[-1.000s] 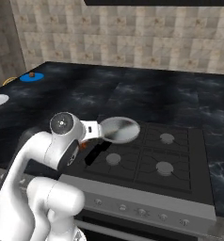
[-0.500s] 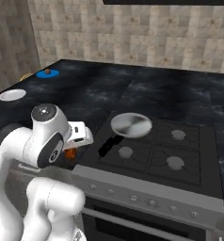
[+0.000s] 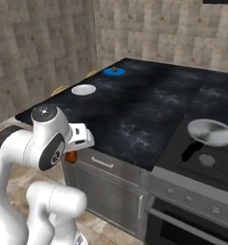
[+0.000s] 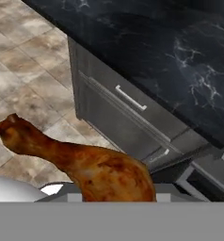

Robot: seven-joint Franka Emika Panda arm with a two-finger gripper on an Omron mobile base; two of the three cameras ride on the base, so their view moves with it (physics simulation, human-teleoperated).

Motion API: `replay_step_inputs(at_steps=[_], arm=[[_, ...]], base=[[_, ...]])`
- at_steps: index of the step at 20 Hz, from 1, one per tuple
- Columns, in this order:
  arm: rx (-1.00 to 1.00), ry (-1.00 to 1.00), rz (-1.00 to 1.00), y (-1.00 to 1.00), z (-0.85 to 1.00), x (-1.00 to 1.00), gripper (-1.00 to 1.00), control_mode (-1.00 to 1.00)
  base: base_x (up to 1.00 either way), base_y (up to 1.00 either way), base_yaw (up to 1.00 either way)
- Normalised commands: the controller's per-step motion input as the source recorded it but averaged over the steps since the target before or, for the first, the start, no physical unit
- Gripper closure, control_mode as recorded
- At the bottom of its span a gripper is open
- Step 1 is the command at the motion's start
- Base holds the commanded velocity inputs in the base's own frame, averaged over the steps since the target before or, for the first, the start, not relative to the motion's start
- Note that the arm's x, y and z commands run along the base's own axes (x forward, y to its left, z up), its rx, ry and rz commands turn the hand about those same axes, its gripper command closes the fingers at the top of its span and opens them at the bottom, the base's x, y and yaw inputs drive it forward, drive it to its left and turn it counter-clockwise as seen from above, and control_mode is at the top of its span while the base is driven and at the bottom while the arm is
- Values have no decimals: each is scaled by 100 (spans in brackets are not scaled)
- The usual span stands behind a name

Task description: Take the chicken drumsticks from the pan and place one on each plate on the dining counter.

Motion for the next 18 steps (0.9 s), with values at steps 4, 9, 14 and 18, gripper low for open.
replay_step_inputs(at_steps=[4, 9, 14, 18], arm=[[0, 0, 0, 0, 0, 0, 100, 100], [0, 0, 0, 0, 0, 0, 100, 100], [0, 0, 0, 0, 0, 0, 100, 100], [0, 0, 0, 0, 0, 0, 100, 100]], base=[[18, 100, -1], [31, 100, -8], [28, 100, -22], [21, 100, -35]])
